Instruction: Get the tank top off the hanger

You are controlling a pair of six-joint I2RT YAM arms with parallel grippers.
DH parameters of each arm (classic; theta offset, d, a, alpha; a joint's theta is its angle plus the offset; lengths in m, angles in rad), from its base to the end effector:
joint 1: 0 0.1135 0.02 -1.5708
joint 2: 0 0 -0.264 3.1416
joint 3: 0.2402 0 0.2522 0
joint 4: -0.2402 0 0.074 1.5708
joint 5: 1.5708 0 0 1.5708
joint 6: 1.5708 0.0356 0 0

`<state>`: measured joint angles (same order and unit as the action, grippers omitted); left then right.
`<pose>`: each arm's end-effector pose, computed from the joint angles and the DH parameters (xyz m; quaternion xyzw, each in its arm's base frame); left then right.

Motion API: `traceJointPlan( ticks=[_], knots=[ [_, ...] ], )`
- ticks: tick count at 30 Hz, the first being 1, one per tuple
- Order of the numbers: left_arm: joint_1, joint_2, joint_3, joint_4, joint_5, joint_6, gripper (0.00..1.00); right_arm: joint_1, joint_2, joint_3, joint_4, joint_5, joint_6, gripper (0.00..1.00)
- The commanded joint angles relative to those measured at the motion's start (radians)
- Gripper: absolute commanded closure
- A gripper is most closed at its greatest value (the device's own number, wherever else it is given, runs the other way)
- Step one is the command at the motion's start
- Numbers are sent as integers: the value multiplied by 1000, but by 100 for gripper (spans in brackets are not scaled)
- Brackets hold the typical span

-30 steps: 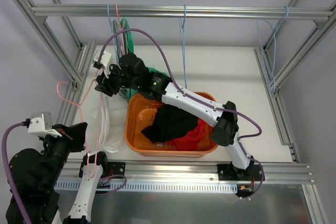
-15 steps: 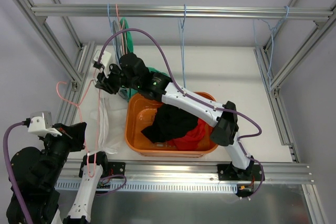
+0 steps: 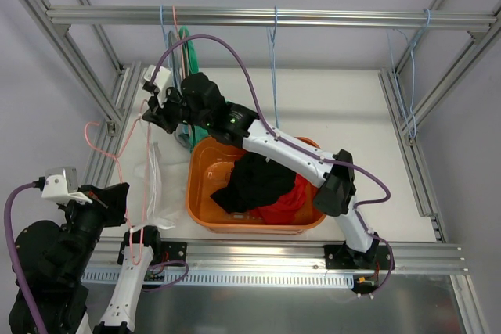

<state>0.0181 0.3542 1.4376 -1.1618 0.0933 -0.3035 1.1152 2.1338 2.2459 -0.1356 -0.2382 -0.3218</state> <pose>-0.0567 -0.0043 0.4410 -0.0862 0.7291 -0.1303 0.6664 0.2152 0.4582 0.4212 -0.5301 0.4801 0.3465 0.6071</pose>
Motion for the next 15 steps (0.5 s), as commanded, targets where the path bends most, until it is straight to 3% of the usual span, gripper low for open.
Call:
traceJointPlan(
  ticks=[1,7,15],
  knots=[
    [-9,-15,1,36,-6,3,100,-5,0,49,83,39,20,100],
    [-14,-15,1,36,19,10,100,-9,6,58,126,175,23,100],
    [-15,-29,14,36,-6,21,100,-29,52,155,128,221,10,100]
  ],
)
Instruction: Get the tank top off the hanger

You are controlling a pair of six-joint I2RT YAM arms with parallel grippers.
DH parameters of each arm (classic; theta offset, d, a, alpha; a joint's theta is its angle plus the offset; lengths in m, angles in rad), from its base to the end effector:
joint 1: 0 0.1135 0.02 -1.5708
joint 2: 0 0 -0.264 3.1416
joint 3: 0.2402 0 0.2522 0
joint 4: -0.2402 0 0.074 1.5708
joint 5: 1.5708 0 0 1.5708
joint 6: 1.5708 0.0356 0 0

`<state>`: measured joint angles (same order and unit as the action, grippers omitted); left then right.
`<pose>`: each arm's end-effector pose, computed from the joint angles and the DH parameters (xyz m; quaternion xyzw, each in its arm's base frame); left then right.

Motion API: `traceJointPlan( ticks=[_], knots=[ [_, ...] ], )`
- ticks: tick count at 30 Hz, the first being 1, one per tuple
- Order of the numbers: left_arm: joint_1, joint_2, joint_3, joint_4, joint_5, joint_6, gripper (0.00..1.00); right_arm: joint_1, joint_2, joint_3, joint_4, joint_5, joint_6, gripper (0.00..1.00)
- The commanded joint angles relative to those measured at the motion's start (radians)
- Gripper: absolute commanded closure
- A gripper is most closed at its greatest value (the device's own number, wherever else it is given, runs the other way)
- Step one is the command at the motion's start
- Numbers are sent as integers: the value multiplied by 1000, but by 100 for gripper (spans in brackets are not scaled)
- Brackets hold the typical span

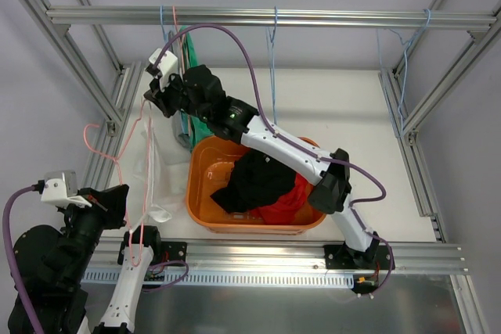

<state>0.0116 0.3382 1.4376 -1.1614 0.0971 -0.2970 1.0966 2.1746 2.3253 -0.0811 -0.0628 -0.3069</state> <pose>-0.0620 -0.0042 0.4398 -0.0790 0.7243 -0.1323 0.6721 0.2320 0.4568 0.4345 -0.4576 0.5058 0.3009 0.6664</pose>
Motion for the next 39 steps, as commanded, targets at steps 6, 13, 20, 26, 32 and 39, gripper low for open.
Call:
traceJointPlan(
  ticks=[6,13,20,26,32,39],
  knots=[
    [-7,1,55,40,29,13,100,-30,40,95,73,43,-23,100],
    [-59,41,167,54,58,12,100,-55,59,124,44,9,-28,100],
    [-65,61,152,265,-176,-2,100,-55,-36,63,40,-75,20,100],
    [-65,38,-210,766,-281,-10,100,-53,-102,5,41,-160,58,100],
    [-65,168,-304,1261,-162,62,100,12,-223,-164,12,-230,-4,100],
    [-65,183,-344,1457,-103,245,100,78,-297,-345,15,-166,-43,100]
  ],
)
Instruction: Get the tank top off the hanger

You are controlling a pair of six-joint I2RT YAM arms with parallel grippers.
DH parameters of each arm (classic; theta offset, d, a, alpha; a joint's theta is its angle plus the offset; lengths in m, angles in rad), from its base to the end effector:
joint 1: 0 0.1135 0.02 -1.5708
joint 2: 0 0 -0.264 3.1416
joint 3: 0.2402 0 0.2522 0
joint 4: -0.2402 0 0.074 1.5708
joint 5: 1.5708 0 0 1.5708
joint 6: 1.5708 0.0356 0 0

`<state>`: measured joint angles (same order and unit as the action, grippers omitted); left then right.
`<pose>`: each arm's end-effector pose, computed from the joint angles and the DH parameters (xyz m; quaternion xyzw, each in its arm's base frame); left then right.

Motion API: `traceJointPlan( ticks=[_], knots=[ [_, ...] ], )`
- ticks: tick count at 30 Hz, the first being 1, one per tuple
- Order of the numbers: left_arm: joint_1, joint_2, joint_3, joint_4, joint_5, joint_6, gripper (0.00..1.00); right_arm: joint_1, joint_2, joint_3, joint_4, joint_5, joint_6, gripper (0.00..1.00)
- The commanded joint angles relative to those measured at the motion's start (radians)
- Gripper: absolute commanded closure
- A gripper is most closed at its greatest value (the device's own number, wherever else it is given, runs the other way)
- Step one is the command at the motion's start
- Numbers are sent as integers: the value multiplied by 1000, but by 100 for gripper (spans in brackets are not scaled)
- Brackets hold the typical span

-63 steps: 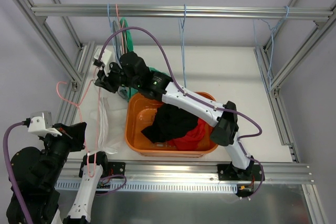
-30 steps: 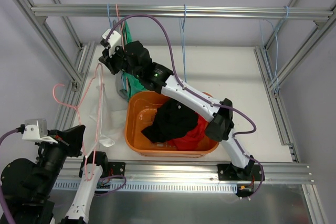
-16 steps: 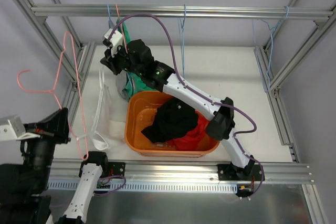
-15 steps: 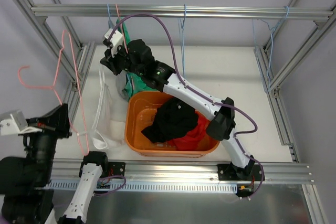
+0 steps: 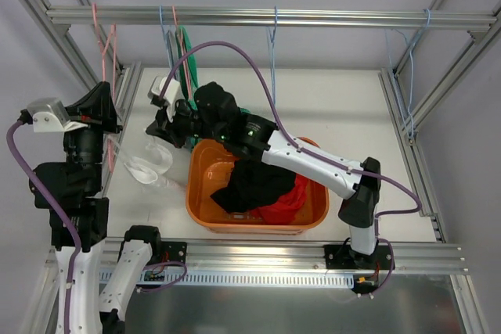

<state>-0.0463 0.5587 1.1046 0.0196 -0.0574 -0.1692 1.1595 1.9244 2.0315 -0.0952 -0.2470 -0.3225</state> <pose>0.0669 -0.0011 0.4906 -0.0547 0.4791 -0.0805 0.8724 0.1748 0.4224 0.4483 -0.5355 0.4555 0.3660 0.6098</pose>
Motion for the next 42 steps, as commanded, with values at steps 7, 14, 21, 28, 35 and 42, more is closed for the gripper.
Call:
traceJointPlan(
  ticks=[7,14,21,28,35,42],
  knots=[
    [-7,-126,-150,339,56,91,100,57,-28,-68,43,54,-23,100],
    [-7,-155,-264,404,76,48,100,69,-33,-109,78,-107,109,100],
    [-7,-108,-429,613,-76,22,100,146,-128,-281,87,-115,102,100],
    [-7,-22,-440,738,-26,7,100,163,-191,-468,198,-20,169,100],
    [-7,-46,-645,963,-44,-1,100,163,-232,-456,186,122,172,100],
    [-7,-77,-683,1080,-32,-13,100,140,-190,-353,100,170,151,100]
  ],
)
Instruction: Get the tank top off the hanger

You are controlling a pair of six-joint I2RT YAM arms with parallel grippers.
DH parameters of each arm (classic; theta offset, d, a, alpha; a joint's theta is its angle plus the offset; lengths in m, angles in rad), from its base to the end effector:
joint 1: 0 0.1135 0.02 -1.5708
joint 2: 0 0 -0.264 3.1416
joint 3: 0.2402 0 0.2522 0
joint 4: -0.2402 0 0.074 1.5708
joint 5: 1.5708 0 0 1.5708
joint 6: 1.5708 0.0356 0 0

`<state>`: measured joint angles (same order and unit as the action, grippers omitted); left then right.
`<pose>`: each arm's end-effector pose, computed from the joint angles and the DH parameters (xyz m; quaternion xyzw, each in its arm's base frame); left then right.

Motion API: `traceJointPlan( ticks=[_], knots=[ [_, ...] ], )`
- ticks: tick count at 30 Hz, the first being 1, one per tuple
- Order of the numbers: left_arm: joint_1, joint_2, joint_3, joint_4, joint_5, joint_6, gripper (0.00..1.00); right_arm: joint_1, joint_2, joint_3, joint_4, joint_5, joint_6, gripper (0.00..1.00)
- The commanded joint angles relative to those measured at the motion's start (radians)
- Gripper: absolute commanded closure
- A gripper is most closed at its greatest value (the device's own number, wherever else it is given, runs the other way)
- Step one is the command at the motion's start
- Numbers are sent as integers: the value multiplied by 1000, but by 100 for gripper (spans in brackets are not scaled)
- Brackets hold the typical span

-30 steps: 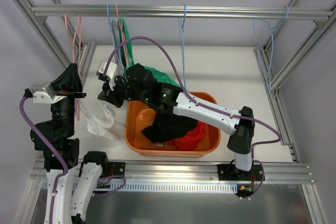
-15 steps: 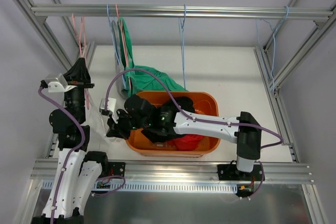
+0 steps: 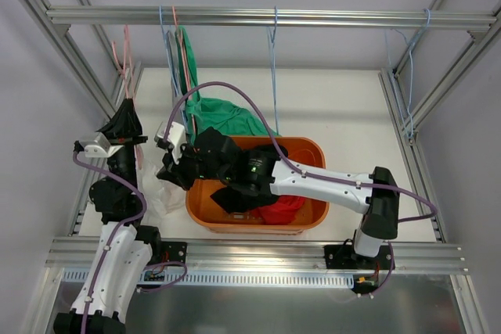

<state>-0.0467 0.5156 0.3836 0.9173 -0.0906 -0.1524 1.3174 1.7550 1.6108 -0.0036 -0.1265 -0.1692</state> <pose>0.1185 -0.0023 0.3483 -0.0620 0.3796 -0.0745 0.9201 0.1028 0.4150 0.3811 -0.5419 0.5286 0.3941 0.5212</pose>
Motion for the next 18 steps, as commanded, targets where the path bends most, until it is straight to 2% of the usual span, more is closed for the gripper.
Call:
traceJointPlan(
  ticks=[1,5,9,13,16,18],
  knots=[
    [-7,-37,31,198,3,-35,100,-23,-12,73,8,42,8,100],
    [-7,-55,32,238,-67,-110,100,-61,43,116,10,-10,46,100],
    [-7,-91,76,302,20,-130,100,-92,60,150,19,-91,68,100],
    [-7,1,144,449,11,-125,100,-92,34,143,19,-90,60,100],
    [-7,98,234,451,107,-108,100,-92,38,150,8,-102,54,100],
    [-7,130,251,462,237,-95,100,-93,34,140,-29,-105,53,100]
  ],
)
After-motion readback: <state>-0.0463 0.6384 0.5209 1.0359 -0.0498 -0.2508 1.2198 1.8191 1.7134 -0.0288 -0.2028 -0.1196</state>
